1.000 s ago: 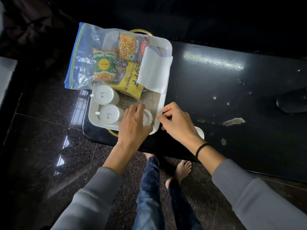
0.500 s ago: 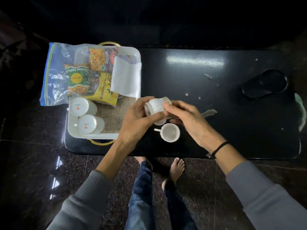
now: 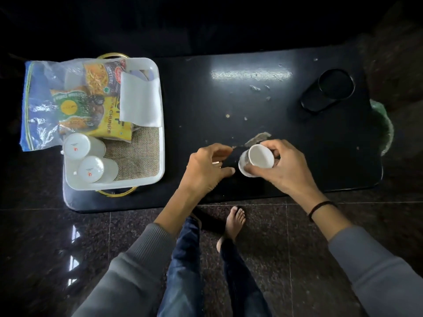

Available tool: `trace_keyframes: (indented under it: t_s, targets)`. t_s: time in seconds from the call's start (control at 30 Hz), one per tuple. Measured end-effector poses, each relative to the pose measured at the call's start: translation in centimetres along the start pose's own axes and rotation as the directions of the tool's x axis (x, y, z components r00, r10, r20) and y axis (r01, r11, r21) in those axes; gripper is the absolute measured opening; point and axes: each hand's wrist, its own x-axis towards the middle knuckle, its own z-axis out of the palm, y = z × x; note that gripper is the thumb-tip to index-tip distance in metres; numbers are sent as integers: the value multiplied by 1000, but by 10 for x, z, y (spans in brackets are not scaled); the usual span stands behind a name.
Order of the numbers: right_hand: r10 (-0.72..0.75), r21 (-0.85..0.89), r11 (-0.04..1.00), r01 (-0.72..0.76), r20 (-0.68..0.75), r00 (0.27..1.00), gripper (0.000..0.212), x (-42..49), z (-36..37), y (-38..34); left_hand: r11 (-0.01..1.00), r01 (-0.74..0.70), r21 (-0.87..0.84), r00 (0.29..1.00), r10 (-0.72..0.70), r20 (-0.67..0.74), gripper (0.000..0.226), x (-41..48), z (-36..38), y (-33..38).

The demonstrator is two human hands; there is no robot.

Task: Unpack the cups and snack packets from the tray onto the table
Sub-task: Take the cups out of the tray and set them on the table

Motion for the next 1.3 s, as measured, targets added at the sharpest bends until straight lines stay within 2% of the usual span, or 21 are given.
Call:
trace_keyframes:
  t_s: [0.1, 0.3, 0.67, 0.87, 1.17, 1.3]
  targets:
    - [-63, -128, 990, 63, 4, 998, 66, -6, 9, 12, 996, -9, 87, 1000, 9, 0, 41, -3, 7, -8]
    - [-140, -239, 961, 141, 20, 990, 69, -9, 26, 23, 985, -47, 165, 999, 51, -19, 43, -8, 19, -13]
    - [-177, -354, 917, 186, 60, 982, 71, -4, 35, 23, 984, -36, 174, 998, 45, -53, 46, -7, 21, -15]
    - [-178, -444, 872, 206, 105, 978, 80, -2, 27, 8, 988, -34, 152, 996, 46, -79, 43, -9, 11, -13]
    - [-350, -369, 844, 388, 170, 921, 45, 21, 37, -66, 995, -18, 94, 979, 37, -199, 39, -12, -33, -15]
    - [-395, -302, 840, 451, 229, 890, 35, 33, 69, -110, 989, -11, 146, 954, 54, -296, 37, -20, -71, -30]
